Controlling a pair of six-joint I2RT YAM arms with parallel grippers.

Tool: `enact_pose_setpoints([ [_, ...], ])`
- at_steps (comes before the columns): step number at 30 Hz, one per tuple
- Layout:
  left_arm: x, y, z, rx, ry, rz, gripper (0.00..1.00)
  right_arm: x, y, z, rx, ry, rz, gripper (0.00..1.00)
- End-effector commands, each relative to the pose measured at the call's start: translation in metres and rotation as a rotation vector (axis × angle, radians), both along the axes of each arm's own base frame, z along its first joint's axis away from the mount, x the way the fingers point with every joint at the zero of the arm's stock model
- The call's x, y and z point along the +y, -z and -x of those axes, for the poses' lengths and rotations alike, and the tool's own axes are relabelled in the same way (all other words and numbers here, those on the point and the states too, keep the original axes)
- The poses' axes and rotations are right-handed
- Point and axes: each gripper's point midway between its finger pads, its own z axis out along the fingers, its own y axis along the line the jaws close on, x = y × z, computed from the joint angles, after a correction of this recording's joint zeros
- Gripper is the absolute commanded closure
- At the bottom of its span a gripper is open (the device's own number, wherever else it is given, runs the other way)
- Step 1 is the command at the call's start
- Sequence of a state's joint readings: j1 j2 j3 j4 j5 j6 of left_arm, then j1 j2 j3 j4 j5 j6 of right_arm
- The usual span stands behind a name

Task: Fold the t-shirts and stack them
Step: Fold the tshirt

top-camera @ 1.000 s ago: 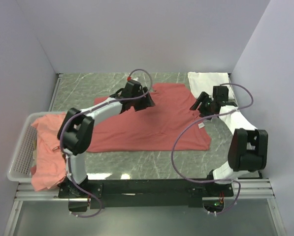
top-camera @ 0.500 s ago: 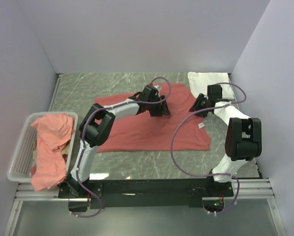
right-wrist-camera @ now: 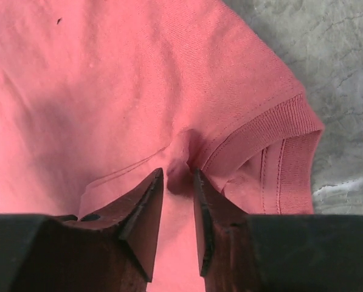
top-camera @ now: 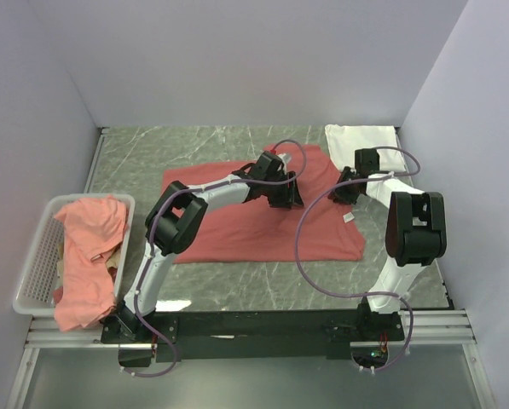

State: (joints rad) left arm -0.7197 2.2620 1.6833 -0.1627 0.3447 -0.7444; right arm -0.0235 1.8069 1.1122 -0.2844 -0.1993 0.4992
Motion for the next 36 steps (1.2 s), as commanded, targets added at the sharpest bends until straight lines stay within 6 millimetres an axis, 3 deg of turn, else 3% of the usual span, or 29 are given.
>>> enact_pose_setpoints([
  [1,-0.016,-0.02,-0.002,-0.046,0.045,0.054,0.44,0.0,-0.017,-0.023,-0.073,-0.005,0.018,0.67],
  [5,-0.019,-0.019,0.003,-0.035,0.06,0.063,0.48,0.003,-0.015,-0.023,-0.073,-0.01,0.012,0.77],
  [7,-0.019,-0.019,0.005,-0.033,0.062,0.066,0.51,0.003,-0.016,-0.022,-0.073,-0.012,0.007,0.9],
  [11,-0.021,-0.022,0.011,-0.032,0.081,0.081,0.56,0.007,-0.02,-0.016,-0.083,-0.02,-0.008,0.97],
  [19,-0.025,-0.035,0.024,-0.031,0.118,0.123,0.62,0.01,-0.04,-0.001,-0.145,-0.021,-0.019,0.98],
  [27,-0.026,-0.032,0.041,-0.022,0.145,0.132,0.63,0.012,-0.046,0.028,-0.177,-0.023,-0.019,0.98],
  [36,-0.029,-0.054,0.055,-0.053,0.171,0.169,0.64,0.008,-0.043,0.064,-0.203,0.01,-0.013,0.98],
])
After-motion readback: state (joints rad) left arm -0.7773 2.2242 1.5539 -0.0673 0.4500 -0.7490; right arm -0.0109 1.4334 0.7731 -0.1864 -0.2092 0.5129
